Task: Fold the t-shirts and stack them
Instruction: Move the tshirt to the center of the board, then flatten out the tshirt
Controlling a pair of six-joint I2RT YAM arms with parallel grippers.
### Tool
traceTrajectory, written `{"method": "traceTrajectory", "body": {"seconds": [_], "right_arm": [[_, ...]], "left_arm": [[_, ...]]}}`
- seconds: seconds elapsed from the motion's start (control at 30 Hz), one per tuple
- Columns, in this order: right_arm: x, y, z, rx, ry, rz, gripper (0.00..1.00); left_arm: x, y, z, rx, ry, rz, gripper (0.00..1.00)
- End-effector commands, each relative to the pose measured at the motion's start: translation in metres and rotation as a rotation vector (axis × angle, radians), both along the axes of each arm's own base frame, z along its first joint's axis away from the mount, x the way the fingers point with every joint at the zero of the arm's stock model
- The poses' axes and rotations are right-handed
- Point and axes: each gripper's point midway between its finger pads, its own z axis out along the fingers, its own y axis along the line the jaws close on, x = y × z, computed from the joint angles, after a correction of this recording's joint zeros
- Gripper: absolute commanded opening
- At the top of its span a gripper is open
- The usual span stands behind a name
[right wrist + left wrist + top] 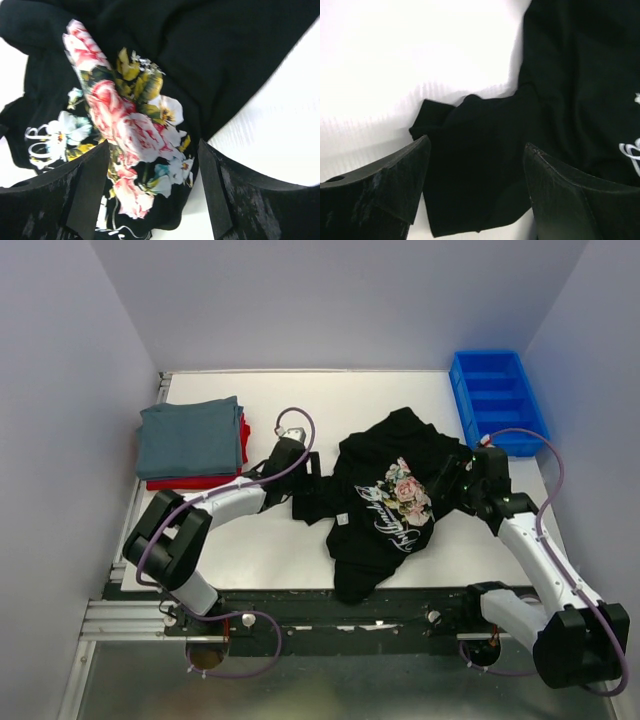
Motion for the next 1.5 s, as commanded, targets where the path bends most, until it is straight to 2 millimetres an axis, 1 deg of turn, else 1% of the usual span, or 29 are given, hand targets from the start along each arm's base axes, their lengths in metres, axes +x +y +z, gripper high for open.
{"method": "traceTrajectory", "body": {"seconds": [0.0, 0.1, 0.2, 0.23, 0.3, 0.33, 0.4, 0.43, 0.47, 0.53, 0.63, 0.8, 0.83, 0.87, 0.9, 0.93, 0.97, 1.0, 1.03, 1.07, 1.1, 1.17, 1.2, 1.27, 1.33, 1.47], "right_arm": [[-0.023, -0.004, -0.031, 0.014, 0.090, -0.066, 0.78], [-0.030, 0.013, -0.049, 0.095, 0.113, -0.012, 0.78], [-0.034, 0.026, -0.063, 0.158, 0.145, 0.033, 0.72], [-0.034, 0.028, -0.065, 0.167, 0.147, 0.041, 0.68], [-0.031, 0.029, -0.064, 0.168, 0.143, 0.050, 0.49], [-0.029, 0.029, -0.062, 0.160, 0.138, 0.053, 0.35], [-0.022, 0.023, -0.052, 0.126, 0.117, 0.042, 0.14], [-0.017, 0.020, -0.044, 0.103, 0.102, 0.038, 0.04], [-0.013, 0.015, -0.036, 0.078, 0.092, 0.027, 0.01], [-0.003, 0.006, -0.017, 0.026, 0.061, 0.000, 0.01], [0.016, -0.006, 0.021, -0.039, -0.015, -0.030, 0.01], [0.045, -0.004, 0.093, -0.033, -0.153, -0.026, 0.01], [0.050, -0.002, 0.109, -0.023, -0.182, -0.025, 0.01], [0.053, 0.000, 0.119, -0.012, -0.196, -0.019, 0.01], [0.056, 0.003, 0.128, -0.002, -0.211, -0.010, 0.02], [0.057, 0.005, 0.132, 0.005, -0.215, -0.001, 0.04], [0.057, 0.007, 0.132, 0.010, -0.211, 0.010, 0.08], [0.057, 0.007, 0.127, 0.008, -0.198, 0.013, 0.20], [0.057, 0.006, 0.120, 0.003, -0.183, 0.014, 0.54], [0.054, 0.006, 0.113, -0.002, -0.169, 0.017, 0.83], [0.051, 0.006, 0.104, -0.002, -0.147, 0.018, 0.91], [0.042, 0.011, 0.092, 0.007, -0.131, 0.057, 0.92], [0.038, 0.013, 0.087, 0.018, -0.131, 0.069, 0.92], [0.027, 0.012, 0.067, 0.018, -0.100, 0.069, 0.92], [0.017, 0.008, 0.051, 0.003, -0.074, 0.058, 0.91], [-0.006, -0.002, 0.013, -0.023, 0.018, 0.006, 0.91]], "left_arm": [[-0.009, 0.018, -0.021, 0.098, 0.090, 0.063, 0.82], [-0.011, 0.014, -0.031, 0.096, 0.119, 0.048, 0.75], [-0.011, 0.009, -0.035, 0.087, 0.137, 0.030, 0.59], [-0.010, 0.007, -0.035, 0.083, 0.135, 0.026, 0.50], [-0.006, 0.004, -0.032, 0.077, 0.131, 0.021, 0.30], [-0.004, 0.003, -0.030, 0.073, 0.126, 0.017, 0.19], [0.001, 0.003, -0.025, 0.074, 0.124, 0.019, 0.00], [0.005, 0.006, -0.020, 0.079, 0.112, 0.034, 0.00], [0.008, 0.011, -0.016, 0.089, 0.103, 0.052, 0.00], [0.017, 0.021, -0.003, 0.091, 0.069, 0.090, 0.00], [0.029, 0.040, 0.019, 0.081, 0.027, 0.150, 0.00], [0.048, 0.069, 0.066, 0.032, -0.055, 0.247, 0.00], [0.051, 0.074, 0.077, 0.014, -0.075, 0.264, 0.00], [0.051, 0.073, 0.083, -0.007, -0.081, 0.258, 0.00], [0.049, 0.068, 0.086, -0.026, -0.081, 0.234, 0.12], [0.045, 0.065, 0.084, -0.036, -0.065, 0.215, 0.35], [0.040, 0.059, 0.076, -0.050, -0.034, 0.191, 0.51], [0.034, 0.056, 0.065, -0.059, 0.001, 0.181, 0.63], [0.028, 0.053, 0.054, -0.066, 0.026, 0.171, 0.69], [0.023, 0.050, 0.044, -0.070, 0.041, 0.161, 0.74], [0.017, 0.049, 0.035, -0.071, 0.050, 0.158, 0.78], [0.005, 0.035, 0.021, -0.111, 0.076, 0.108, 0.82], [-0.001, 0.029, 0.014, -0.116, 0.094, 0.087, 0.83], [-0.012, 0.014, 0.004, -0.120, 0.121, 0.047, 0.83], [-0.016, 0.006, -0.007, -0.115, 0.147, 0.033, 0.83], [-0.015, -0.004, -0.021, -0.122, 0.184, 0.021, 0.83]]}}
